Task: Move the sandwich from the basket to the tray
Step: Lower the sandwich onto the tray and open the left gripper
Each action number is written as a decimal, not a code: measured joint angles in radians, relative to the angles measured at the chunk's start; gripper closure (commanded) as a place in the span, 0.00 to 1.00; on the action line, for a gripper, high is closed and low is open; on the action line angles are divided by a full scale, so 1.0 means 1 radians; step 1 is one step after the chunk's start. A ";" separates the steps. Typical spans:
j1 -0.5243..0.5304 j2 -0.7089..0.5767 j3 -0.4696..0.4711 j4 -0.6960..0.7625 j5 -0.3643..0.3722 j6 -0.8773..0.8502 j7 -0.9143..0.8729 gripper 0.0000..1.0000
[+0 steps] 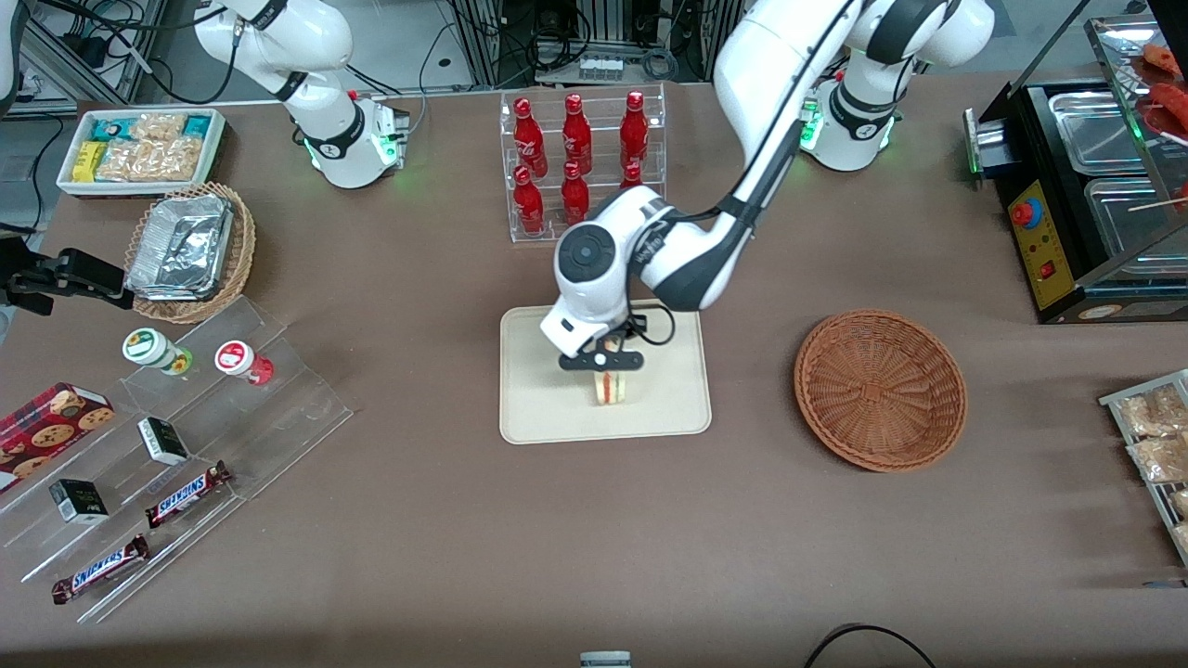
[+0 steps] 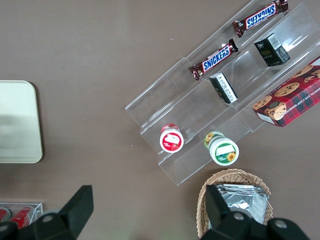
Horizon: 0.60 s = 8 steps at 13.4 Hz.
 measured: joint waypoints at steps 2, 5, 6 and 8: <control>-0.016 0.014 0.001 0.001 0.000 0.016 -0.006 1.00; -0.025 0.031 0.001 0.001 0.002 0.017 -0.006 0.96; -0.025 0.037 0.001 0.001 0.006 0.017 -0.006 0.42; -0.025 0.043 0.001 0.003 0.010 0.018 -0.006 0.00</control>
